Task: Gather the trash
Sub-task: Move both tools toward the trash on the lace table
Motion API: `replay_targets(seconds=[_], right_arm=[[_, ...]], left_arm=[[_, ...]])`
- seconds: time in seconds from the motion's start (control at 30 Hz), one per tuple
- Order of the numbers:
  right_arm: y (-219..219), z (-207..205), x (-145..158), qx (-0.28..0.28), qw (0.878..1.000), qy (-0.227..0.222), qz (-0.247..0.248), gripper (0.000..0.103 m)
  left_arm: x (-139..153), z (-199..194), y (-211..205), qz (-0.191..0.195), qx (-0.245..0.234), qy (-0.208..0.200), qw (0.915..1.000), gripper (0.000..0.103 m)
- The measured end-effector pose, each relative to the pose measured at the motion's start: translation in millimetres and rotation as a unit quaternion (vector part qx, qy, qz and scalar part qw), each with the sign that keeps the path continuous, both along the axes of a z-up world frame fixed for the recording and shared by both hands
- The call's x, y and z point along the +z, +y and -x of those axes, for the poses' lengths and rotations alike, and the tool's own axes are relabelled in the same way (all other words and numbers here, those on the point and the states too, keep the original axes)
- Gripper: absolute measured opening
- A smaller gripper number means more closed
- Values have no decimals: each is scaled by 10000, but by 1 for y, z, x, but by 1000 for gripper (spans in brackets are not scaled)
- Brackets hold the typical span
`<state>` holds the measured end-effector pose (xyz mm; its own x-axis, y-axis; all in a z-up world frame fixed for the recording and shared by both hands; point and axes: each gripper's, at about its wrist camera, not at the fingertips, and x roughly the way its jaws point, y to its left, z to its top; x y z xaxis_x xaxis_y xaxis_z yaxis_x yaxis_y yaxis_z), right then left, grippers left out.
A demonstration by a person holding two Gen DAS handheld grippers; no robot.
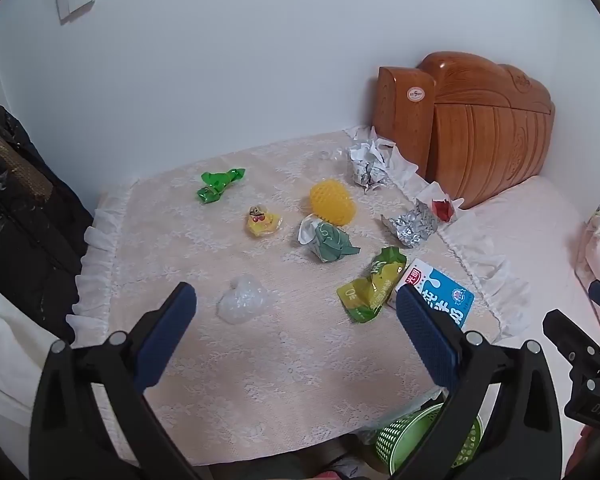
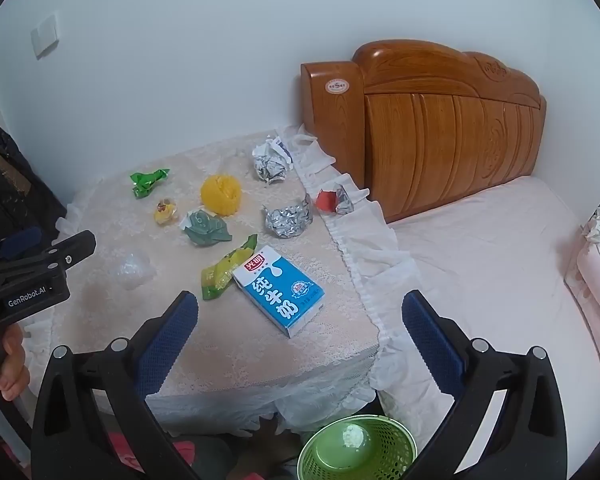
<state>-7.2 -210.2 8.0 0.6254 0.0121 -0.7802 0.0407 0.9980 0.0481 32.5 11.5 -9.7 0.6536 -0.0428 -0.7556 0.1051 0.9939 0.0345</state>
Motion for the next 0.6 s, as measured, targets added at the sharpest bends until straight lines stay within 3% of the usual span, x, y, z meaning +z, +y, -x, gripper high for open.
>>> replay_targets(seconds=[0.6], right_arm=[[2, 4, -3, -23, 10000, 14, -4, 101]], left_arm=[[-6, -2, 3, -19, 48, 110, 9999, 96]])
